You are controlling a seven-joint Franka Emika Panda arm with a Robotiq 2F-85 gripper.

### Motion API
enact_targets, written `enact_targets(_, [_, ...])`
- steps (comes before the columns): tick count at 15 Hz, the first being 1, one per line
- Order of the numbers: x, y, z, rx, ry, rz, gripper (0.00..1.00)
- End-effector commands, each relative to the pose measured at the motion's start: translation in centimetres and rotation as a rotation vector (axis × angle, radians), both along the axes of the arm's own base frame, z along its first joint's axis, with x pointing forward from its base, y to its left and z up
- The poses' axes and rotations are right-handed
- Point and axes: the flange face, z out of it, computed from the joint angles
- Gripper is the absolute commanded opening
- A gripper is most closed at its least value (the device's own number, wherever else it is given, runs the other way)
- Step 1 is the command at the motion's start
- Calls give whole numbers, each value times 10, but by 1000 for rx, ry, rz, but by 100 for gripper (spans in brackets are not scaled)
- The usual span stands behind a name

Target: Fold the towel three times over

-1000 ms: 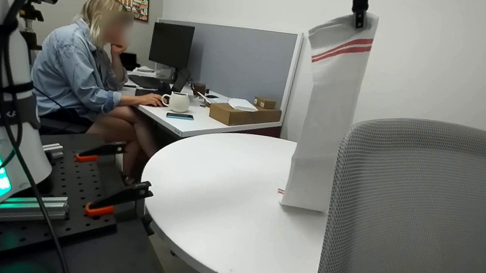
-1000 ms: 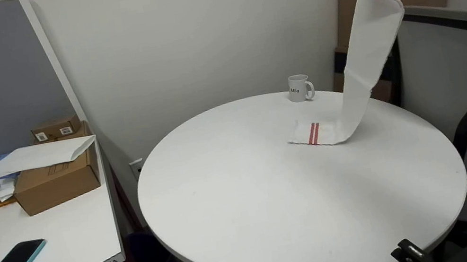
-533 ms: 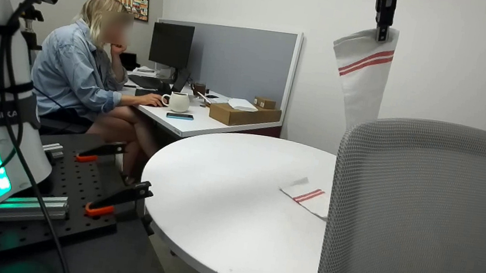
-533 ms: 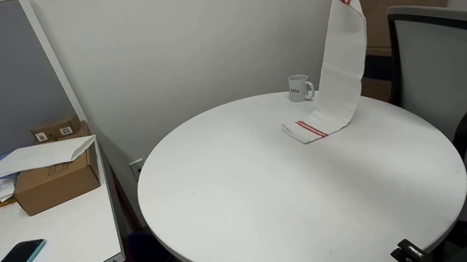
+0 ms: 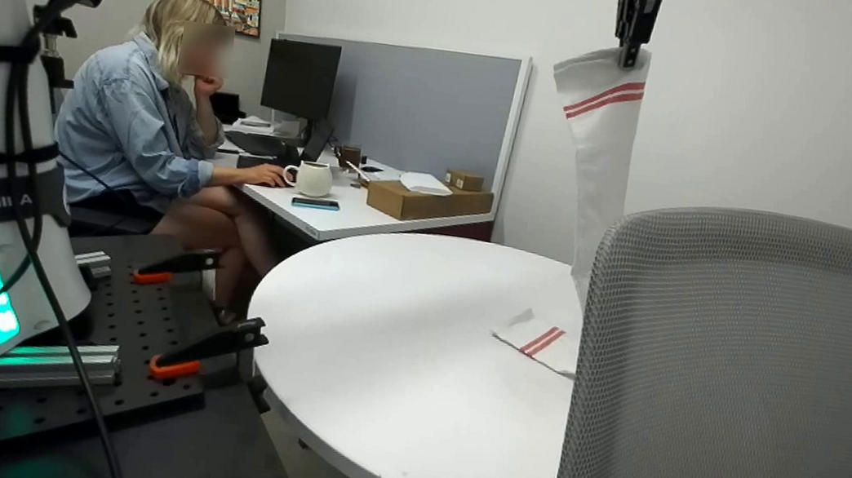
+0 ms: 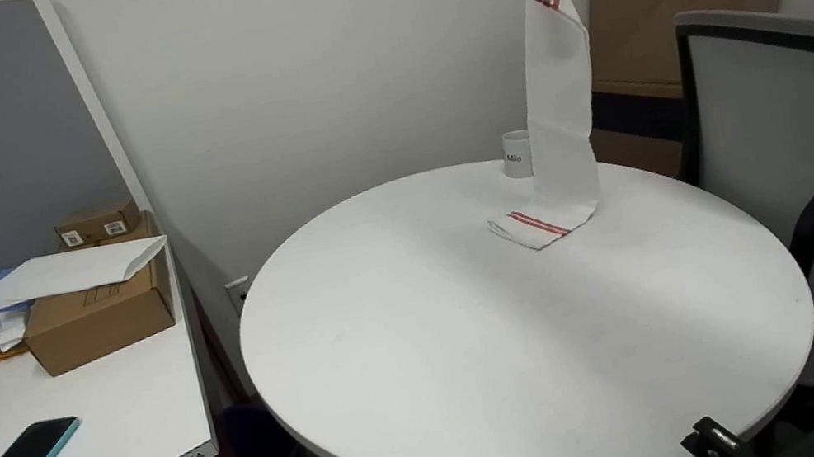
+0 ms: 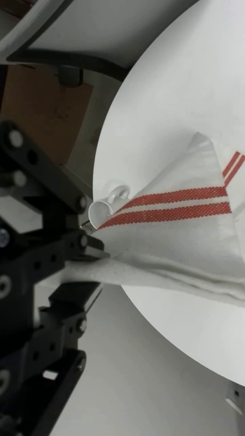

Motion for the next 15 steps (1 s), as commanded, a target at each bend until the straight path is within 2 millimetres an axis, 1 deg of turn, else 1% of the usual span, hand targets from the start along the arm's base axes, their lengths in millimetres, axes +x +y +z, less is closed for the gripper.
enact_targets(1, [8,37,-5,-28,49,135,3])
enact_targets(4, [16,70,-31,-49,96,233,3])
enact_targets(5, [19,79,-43,-53,116,273,3])
enact_targets(7, [25,90,-75,-50,166,356,3])
enact_targets(9, [28,95,-113,-34,235,429,3])
enact_targets(11, [27,93,-145,-24,303,489,3])
enact_targets(13, [26,88,-168,-27,359,535,3])
enact_targets(15, [25,83,-181,-39,399,571,3])
